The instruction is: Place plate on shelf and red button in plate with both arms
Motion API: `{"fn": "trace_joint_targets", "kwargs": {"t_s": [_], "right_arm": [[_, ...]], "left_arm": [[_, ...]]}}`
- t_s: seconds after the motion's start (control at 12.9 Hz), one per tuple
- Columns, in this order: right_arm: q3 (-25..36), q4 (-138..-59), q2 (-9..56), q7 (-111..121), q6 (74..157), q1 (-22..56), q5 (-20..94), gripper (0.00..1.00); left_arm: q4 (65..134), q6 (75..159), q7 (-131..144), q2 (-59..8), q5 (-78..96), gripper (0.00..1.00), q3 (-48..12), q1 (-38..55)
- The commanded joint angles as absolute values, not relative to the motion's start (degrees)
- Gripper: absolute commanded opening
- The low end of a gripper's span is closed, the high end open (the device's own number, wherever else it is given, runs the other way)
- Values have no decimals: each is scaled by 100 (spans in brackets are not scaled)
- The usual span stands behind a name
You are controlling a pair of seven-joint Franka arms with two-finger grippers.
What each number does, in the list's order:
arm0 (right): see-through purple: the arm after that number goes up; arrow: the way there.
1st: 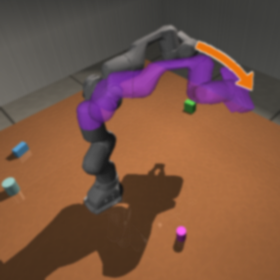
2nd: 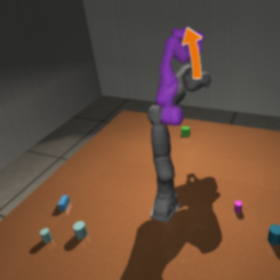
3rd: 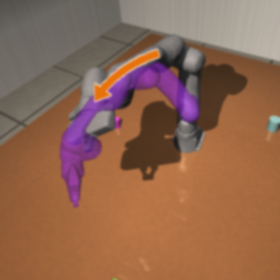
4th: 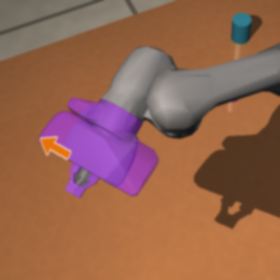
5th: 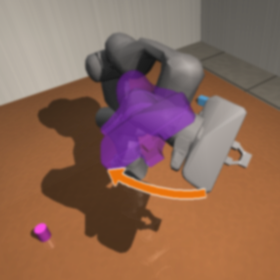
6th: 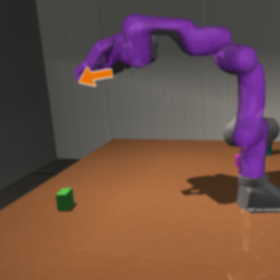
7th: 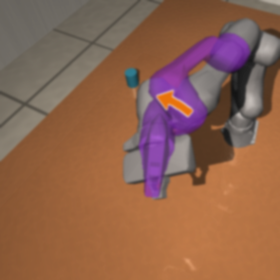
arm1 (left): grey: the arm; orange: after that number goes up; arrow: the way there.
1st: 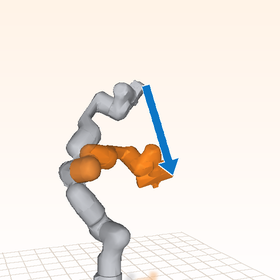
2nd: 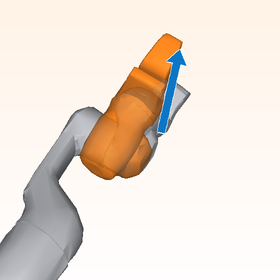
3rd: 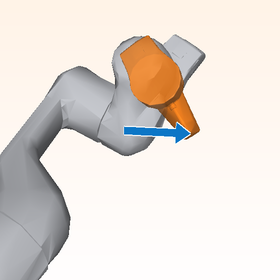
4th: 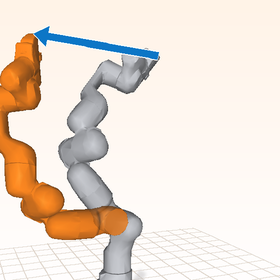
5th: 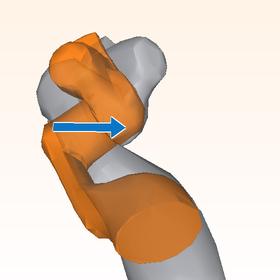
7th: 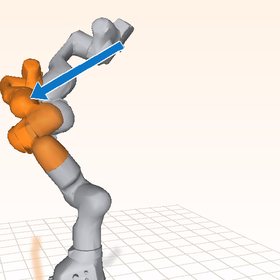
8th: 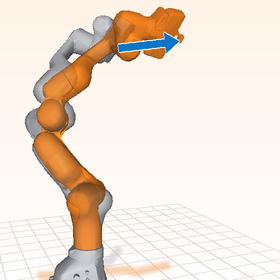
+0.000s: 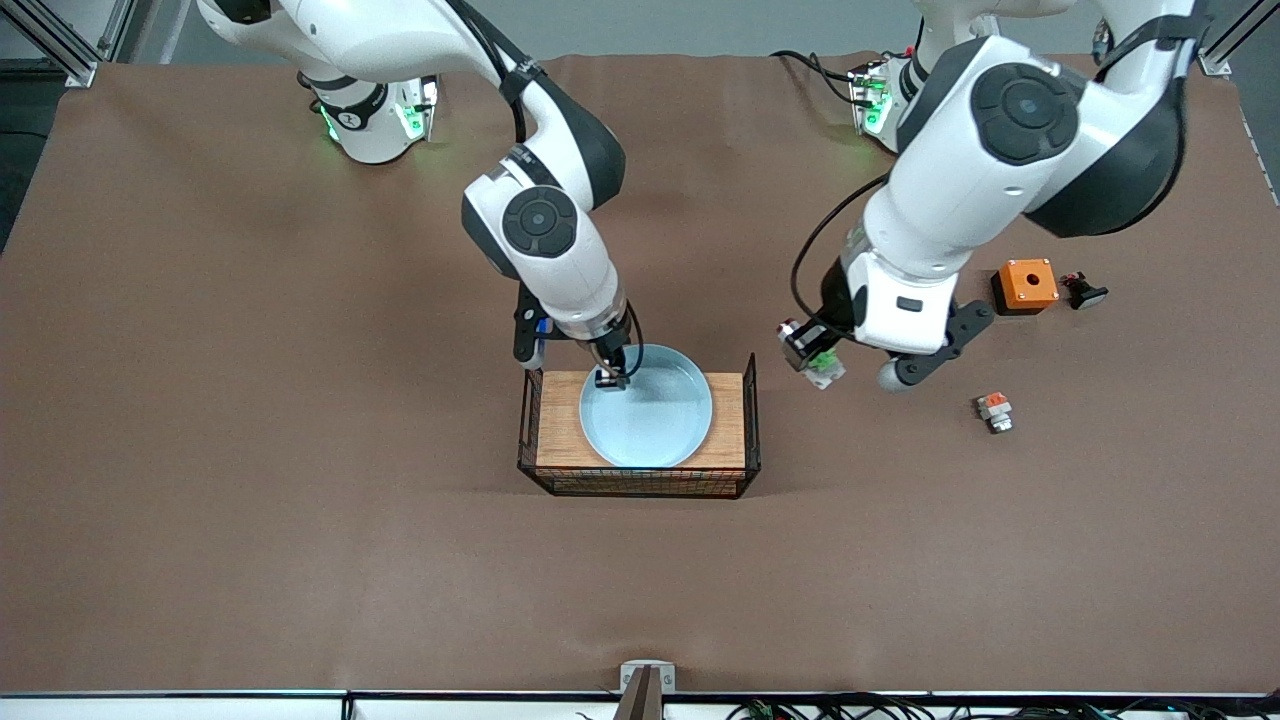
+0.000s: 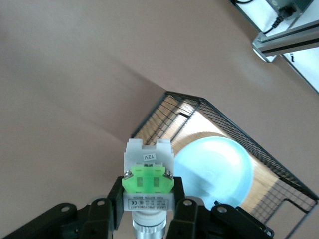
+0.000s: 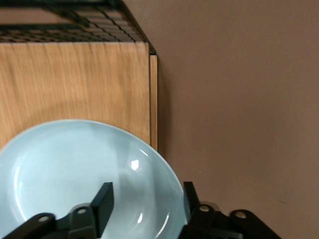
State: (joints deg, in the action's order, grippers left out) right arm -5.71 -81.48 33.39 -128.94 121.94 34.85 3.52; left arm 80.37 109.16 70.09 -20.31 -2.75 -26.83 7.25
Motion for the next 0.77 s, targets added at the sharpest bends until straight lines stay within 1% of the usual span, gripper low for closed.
{"fn": "trace_joint_targets", "kwargs": {"t_s": [0.0,0.15,0.31,0.39,0.54,0.7], "right_arm": [[-685,-7710,3357,-12946,11613,3410,352,99],[-729,-7506,3236,-12929,11050,3428,360,99],[-729,-7515,2735,-12894,10427,3489,369,99],[-729,-7515,2490,-12850,9945,3507,369,99],[-730,-7523,2138,-12605,9451,3498,369,99],[-721,-7523,1935,-12079,9037,3454,369,99]], "left_arm": [[7797,11502,7591,-2354,-202,0,-2672,992],[7595,11802,7953,-2635,-202,0,-2663,1212],[7576,12049,8138,-2838,-220,1,-2646,1423],[7576,12058,8208,-2935,-228,1,-2628,1485],[7594,12059,8279,-3093,-263,2,-2628,1538],[7585,12111,8314,-3269,-272,4,-2610,1608]]}}
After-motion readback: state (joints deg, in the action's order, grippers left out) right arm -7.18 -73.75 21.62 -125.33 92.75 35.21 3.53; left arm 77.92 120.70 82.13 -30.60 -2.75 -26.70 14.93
